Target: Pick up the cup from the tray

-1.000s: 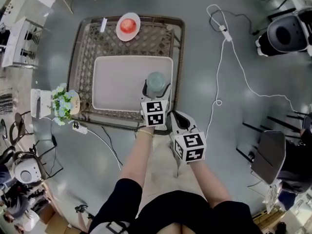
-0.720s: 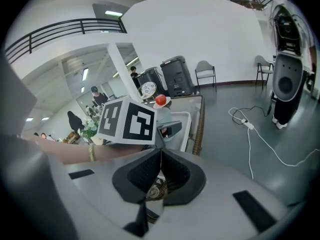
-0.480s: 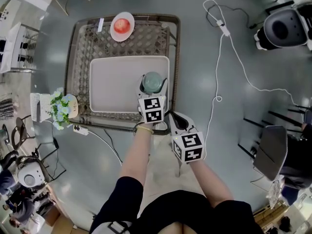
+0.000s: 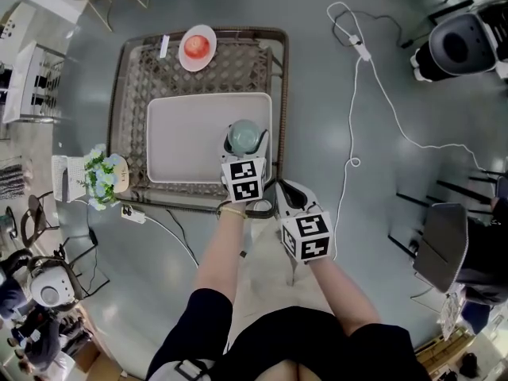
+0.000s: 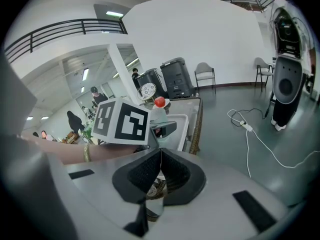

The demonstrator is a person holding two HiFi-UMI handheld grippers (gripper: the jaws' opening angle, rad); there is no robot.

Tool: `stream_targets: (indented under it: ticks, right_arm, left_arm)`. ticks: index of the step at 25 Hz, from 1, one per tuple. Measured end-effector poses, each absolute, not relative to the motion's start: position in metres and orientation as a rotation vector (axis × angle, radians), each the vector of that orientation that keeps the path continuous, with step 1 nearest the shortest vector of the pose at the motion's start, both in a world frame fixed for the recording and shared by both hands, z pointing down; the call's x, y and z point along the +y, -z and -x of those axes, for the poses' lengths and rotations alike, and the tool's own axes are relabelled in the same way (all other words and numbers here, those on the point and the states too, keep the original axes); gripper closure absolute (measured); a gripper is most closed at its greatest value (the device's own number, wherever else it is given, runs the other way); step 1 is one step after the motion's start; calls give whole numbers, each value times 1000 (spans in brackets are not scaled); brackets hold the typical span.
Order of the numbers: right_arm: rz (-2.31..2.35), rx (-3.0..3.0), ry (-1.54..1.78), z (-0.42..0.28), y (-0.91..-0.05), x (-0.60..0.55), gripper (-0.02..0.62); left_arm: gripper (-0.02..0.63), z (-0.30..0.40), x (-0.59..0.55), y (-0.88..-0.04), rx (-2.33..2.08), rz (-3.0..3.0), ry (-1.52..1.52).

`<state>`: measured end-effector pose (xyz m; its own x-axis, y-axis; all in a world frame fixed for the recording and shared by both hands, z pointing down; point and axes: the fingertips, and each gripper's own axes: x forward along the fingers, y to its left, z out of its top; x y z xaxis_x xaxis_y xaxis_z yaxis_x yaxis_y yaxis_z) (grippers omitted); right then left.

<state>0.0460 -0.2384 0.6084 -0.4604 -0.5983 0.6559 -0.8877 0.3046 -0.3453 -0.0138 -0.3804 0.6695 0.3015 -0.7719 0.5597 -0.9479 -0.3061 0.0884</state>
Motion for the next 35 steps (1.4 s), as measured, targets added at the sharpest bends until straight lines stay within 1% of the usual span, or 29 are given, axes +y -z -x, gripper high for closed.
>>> stream_targets:
  ticks: [7,15,24,35]
  right_arm:
    - [-1348,-2190,-941,-51,-594,-242,584]
    - [-1349,-2234,-902,-52,-570,-243,584]
    - [-1273,-2330,-812,-34,-542,-229,584]
    - [-1175,-2416,-722,-21,-512,-192,584]
  left_arm:
    - [213,16,-358,-623,-1525,-2193,-538]
    - [213,18,-308,-572,-1531,-2171,-517]
    - [215,43,-245,-536,-1569,-2072,-461]
    - [214,46,-189,-494,-1592,-2089,-467]
